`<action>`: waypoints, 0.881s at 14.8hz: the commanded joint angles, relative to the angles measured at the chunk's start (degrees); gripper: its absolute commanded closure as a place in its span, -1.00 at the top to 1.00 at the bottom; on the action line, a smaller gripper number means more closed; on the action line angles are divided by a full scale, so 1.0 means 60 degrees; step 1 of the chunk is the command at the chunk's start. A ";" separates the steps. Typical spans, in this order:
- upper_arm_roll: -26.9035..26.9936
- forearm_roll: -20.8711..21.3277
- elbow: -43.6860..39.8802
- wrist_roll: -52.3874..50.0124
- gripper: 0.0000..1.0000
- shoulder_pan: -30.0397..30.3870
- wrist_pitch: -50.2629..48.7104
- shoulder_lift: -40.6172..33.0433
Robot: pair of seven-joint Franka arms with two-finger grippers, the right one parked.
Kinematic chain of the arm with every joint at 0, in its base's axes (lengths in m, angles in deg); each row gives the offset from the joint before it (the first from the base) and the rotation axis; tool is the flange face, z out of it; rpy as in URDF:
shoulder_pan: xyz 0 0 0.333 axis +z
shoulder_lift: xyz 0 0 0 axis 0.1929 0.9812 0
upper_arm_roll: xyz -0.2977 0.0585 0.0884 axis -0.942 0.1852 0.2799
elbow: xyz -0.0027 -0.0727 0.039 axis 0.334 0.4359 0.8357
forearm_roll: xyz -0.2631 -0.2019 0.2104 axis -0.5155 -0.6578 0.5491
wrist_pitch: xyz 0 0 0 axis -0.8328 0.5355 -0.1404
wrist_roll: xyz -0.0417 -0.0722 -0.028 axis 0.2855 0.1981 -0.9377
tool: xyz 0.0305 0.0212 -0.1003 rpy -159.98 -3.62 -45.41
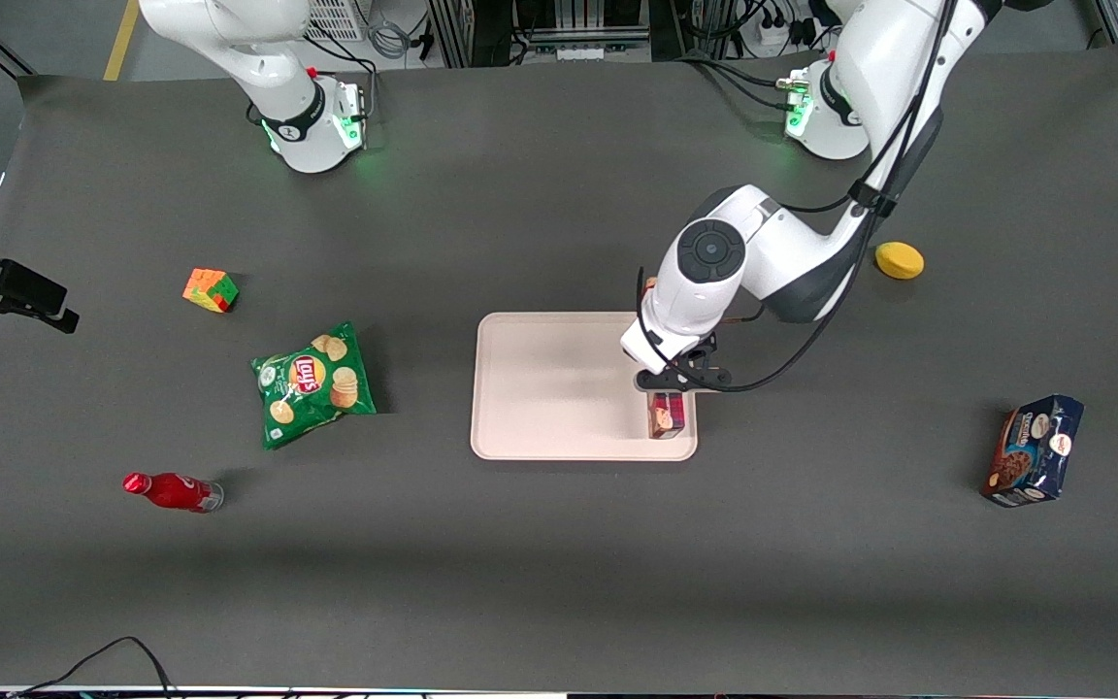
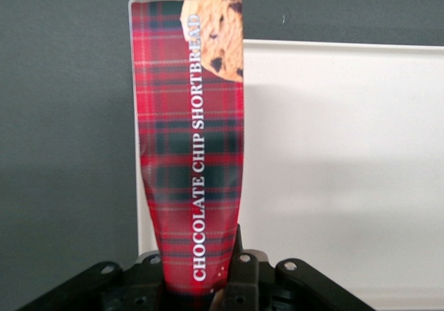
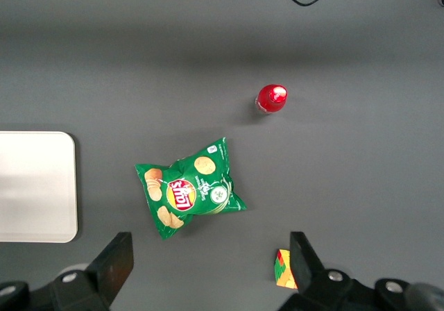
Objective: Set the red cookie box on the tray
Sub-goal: 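Lower the box onto the tray and open the left gripper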
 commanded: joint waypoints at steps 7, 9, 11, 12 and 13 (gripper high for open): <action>0.0189 0.1120 0.0452 -0.0847 -1.00 -0.0155 0.1177 0.0637; 0.0189 0.1222 0.0452 -0.1007 -0.93 -0.0155 0.1235 0.0667; 0.0204 0.1310 0.0438 -0.1008 -0.75 -0.0155 0.1236 0.0711; 0.0233 0.1311 0.0423 -0.1008 -0.65 -0.0155 0.1236 0.0711; 0.0276 0.1311 0.0408 -0.1008 -0.45 -0.0155 0.1236 0.0711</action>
